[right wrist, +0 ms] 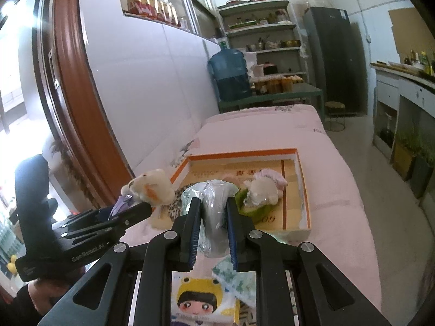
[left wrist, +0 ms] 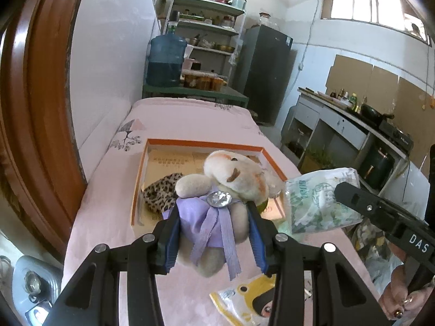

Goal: Organize soft objects
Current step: 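Carry the teddy bear and wipes pack with both grippers over the box lid, then lower the bear into the lid with the left gripper while the right releases the wipes pack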

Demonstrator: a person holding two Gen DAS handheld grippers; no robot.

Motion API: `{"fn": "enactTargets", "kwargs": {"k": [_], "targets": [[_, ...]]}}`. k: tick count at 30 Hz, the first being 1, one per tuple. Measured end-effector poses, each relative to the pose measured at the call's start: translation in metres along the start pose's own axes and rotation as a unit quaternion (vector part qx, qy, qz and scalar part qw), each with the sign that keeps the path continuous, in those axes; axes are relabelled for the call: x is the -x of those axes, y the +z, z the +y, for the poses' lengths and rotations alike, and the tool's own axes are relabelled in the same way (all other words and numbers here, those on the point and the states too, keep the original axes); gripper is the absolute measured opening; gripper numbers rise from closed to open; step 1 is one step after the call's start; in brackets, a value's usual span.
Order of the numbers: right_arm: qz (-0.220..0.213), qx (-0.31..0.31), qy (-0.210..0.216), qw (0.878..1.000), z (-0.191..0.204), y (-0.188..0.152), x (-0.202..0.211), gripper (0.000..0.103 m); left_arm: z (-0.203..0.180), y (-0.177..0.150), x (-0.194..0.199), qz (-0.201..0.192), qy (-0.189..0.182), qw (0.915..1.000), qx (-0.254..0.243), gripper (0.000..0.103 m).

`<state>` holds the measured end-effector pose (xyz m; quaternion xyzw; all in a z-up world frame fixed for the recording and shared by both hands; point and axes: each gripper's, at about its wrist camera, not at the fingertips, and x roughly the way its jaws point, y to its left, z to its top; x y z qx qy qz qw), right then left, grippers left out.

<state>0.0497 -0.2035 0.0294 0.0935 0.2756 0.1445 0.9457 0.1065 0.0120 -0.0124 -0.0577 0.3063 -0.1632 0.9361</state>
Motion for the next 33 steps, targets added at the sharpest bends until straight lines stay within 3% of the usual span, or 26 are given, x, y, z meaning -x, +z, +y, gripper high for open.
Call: {"fn": "enactTargets", "kwargs": {"k": [13,33], "targets": [[-0.013,-0.003,0.004,1.0,-0.002,0.027,-0.02,0.018,0.006,0.027,-0.01,-0.014,0.003,0.9997,0.018,0.044],[0.004,0.007,0.005,1.0,-0.002,0.056,-0.067,0.018,0.031,0.058,-0.05,-0.005,0.018,0.999,0.041,0.044]]}}
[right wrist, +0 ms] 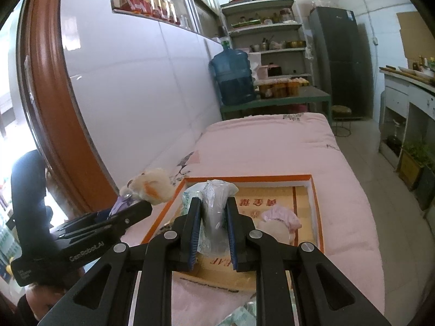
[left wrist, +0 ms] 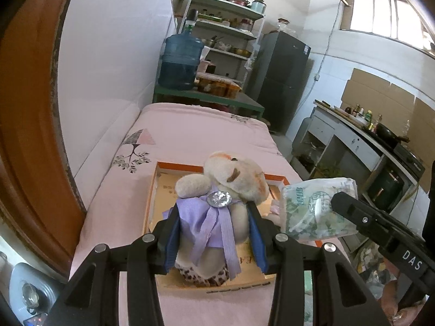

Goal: Organize soft objects
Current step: 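Lower the bear into the lid with the left gripper while the right releases the wipes pack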

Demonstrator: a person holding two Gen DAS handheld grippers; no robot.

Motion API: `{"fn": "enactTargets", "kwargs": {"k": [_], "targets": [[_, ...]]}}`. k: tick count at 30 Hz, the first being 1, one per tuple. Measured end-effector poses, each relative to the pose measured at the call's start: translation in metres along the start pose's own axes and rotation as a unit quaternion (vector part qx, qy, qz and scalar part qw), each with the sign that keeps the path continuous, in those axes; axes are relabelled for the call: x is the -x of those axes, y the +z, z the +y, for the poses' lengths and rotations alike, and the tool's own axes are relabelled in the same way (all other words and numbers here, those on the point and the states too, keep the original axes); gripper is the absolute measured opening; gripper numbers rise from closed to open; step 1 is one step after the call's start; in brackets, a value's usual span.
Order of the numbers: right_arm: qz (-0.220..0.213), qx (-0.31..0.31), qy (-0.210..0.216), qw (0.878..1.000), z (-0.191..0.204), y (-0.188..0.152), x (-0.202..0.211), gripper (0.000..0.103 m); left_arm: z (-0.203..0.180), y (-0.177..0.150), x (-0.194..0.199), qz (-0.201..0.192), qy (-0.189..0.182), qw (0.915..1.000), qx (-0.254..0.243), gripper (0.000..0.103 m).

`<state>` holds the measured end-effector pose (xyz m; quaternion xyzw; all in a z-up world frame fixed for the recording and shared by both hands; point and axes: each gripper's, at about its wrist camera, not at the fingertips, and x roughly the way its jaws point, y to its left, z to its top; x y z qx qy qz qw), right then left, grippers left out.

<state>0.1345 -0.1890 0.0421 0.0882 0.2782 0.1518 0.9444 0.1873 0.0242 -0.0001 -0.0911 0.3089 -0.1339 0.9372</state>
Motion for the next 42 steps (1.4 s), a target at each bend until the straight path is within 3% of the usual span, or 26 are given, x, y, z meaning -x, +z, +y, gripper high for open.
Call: {"fn": "enactTargets", "kwargs": {"k": [17,29,42], "targets": [[0.028,0.004,0.0,1.0,-0.013,0.028,-0.057,0.018,0.033,0.024,-0.052,0.037,0.017,0.9988,0.028,0.044],[0.061,-0.005,-0.025,0.998,-0.036,0.041,-0.108,0.018,0.029,0.033,-0.102,0.072,0.018,0.997,0.023,0.044],[0.125,-0.047,-0.038,0.99,-0.071,0.044,-0.16,0.018,0.028,0.033,-0.145,0.112,0.021,0.9931,0.025,0.044]]}}
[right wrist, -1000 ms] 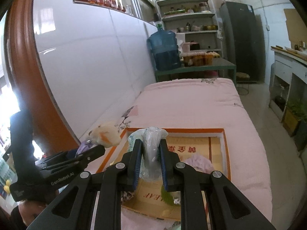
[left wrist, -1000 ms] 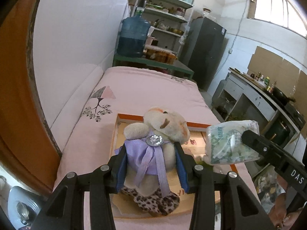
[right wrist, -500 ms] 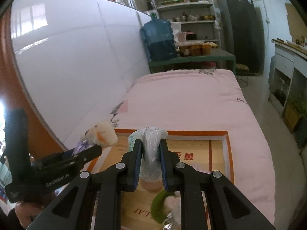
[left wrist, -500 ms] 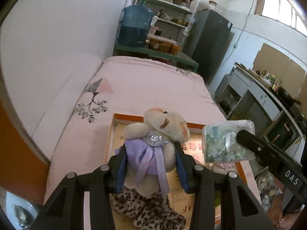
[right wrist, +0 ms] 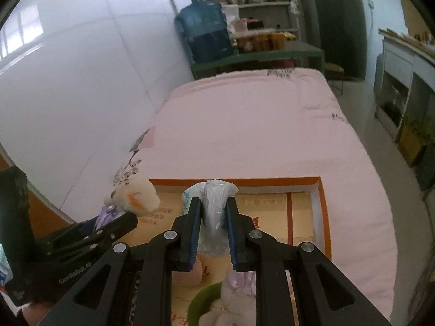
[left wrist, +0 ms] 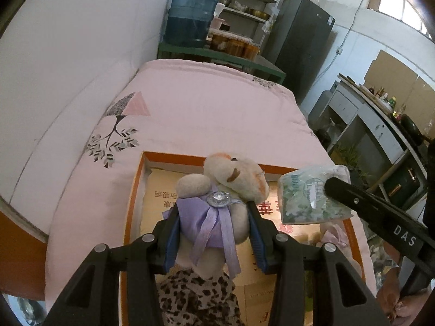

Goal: Organize soft objects
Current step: 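Lower the bear into the lid with the left gripper while the right releases the wipes pack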

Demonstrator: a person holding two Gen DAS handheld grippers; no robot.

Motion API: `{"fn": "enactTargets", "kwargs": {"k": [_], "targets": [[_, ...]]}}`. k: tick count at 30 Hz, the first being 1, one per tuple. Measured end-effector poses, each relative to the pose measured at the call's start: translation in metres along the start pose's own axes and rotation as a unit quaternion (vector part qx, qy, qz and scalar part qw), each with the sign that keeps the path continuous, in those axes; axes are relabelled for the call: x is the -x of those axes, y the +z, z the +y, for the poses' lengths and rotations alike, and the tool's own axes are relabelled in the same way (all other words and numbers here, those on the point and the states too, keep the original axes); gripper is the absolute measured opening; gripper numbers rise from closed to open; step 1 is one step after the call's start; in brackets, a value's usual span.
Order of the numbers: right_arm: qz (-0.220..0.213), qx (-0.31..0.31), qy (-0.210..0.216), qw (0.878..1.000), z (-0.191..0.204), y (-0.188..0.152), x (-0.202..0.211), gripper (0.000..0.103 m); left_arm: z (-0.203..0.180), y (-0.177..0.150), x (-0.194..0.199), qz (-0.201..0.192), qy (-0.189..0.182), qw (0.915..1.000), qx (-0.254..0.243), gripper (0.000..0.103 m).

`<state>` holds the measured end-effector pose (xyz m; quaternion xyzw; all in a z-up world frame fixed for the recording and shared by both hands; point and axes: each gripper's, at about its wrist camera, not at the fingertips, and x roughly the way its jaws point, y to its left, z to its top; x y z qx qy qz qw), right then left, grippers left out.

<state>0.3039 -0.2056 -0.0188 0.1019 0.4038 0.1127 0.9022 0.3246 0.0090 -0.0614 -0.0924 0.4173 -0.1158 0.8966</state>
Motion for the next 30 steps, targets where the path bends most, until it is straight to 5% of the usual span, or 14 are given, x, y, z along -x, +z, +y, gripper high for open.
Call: {"fn": "enactTargets", "kwargs": {"k": [21,30], "targets": [[0.035,-0.008,-0.014,0.999,-0.011,-0.001,-0.032,0.02,0.0,-0.006,-0.039,0.046,0.008,0.9989,0.001,0.046],[0.05,-0.026,-0.012,0.998,-0.02,-0.004,-0.037,0.029,0.003,-0.006,-0.046,0.066,0.001,0.9978,0.007,0.049]]}}
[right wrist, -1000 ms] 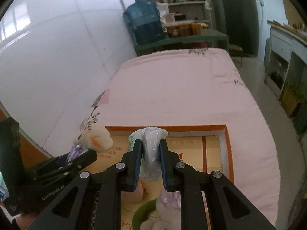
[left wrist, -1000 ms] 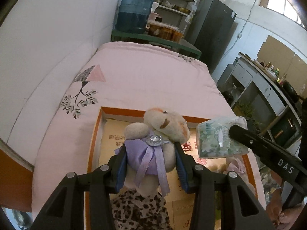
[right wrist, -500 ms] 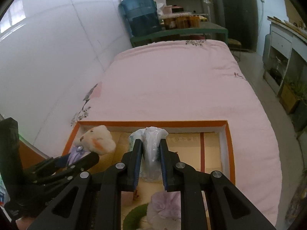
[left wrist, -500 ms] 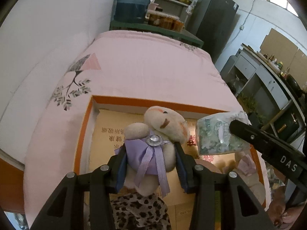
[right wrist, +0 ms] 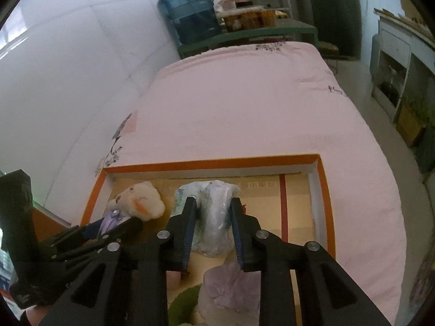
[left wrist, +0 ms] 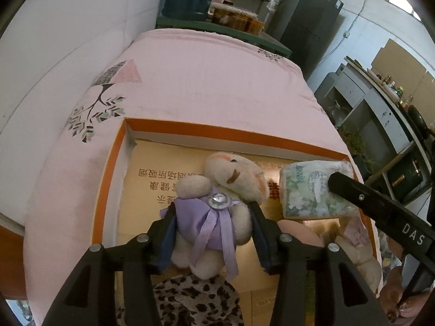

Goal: Organize soft objects
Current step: 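Lower the bear into the lid with the left gripper while the right releases the wipes pack, then move both open grippers back from the lid toward the remaining items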

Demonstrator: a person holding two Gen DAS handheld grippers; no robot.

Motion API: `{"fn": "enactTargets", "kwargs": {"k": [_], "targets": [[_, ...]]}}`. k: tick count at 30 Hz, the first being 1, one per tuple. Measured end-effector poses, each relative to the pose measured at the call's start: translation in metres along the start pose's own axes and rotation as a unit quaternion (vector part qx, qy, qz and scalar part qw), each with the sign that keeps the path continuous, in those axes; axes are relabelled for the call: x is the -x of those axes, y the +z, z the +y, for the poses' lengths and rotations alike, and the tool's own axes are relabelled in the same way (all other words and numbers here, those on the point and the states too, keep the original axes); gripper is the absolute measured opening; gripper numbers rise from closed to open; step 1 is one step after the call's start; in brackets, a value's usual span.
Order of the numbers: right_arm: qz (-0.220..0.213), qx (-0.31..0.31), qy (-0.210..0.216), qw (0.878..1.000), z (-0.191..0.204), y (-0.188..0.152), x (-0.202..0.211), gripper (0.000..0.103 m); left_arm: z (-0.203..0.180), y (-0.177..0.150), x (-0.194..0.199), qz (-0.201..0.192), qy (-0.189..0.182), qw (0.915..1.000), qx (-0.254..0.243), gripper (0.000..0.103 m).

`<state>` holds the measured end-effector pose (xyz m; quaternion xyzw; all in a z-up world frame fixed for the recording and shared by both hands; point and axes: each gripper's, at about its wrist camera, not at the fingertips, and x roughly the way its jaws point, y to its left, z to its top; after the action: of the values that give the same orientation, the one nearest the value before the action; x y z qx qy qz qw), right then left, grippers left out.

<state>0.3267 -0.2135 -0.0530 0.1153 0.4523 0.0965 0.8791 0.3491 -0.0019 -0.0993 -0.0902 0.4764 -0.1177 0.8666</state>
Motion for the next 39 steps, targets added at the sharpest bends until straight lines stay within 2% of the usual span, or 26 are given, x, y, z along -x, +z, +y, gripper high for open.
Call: {"fn": "enactTargets", "kwargs": {"k": [3,4,11,16,27,39], "targets": [[0.005,-0.005,0.002,1.0,-0.003,-0.002,-0.001,0.047,0.0,0.0,0.0,0.001,0.001,1.0,0.001,0.053],[0.004,-0.006,0.0,1.0,-0.004,-0.003,-0.001,0.049,0.0,0.0,0.001,0.001,0.001,1.0,0.002,0.053],[-0.011,0.008,-0.02,1.0,-0.001,-0.007,0.008,0.051,0.001,-0.002,0.005,-0.004,-0.004,0.9999,0.011,0.057],[-0.023,0.012,-0.025,0.999,0.002,-0.011,0.017,0.052,0.0,-0.003,0.019,-0.023,-0.015,0.9995,0.018,0.063],[-0.047,0.024,-0.029,0.998,0.011,-0.025,0.044,0.052,-0.014,-0.014,0.052,-0.054,-0.008,0.9985,-0.005,0.063],[-0.063,0.033,-0.024,0.997,0.025,-0.048,0.077,0.052,-0.019,-0.034,0.086,-0.077,-0.012,0.997,0.001,0.063]]}}
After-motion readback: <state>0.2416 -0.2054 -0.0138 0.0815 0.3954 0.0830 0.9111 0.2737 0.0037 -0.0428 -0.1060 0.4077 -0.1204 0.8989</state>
